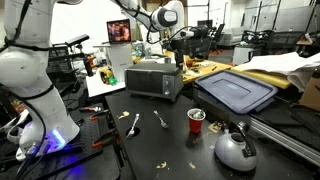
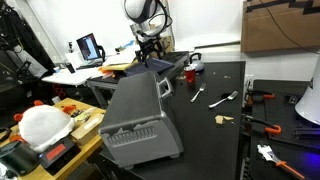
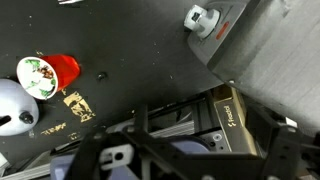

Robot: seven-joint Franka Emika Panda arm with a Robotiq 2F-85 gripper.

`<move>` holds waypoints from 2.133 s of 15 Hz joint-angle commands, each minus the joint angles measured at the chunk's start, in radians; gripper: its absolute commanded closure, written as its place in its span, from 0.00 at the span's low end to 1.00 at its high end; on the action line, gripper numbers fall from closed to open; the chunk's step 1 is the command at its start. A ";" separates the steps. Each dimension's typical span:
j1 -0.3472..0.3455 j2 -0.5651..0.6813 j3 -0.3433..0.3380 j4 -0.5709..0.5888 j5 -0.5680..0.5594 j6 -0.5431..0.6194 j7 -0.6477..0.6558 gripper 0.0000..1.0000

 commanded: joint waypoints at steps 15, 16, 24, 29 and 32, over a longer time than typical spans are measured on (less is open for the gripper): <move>0.030 0.189 -0.062 0.097 0.007 0.213 0.267 0.73; 0.028 0.193 -0.063 0.105 0.013 0.215 0.268 0.80; -0.048 0.162 0.026 0.128 0.235 0.154 0.132 1.00; -0.074 0.155 0.055 0.140 0.316 0.063 0.001 1.00; -0.081 0.149 0.061 0.150 0.327 -0.018 -0.065 1.00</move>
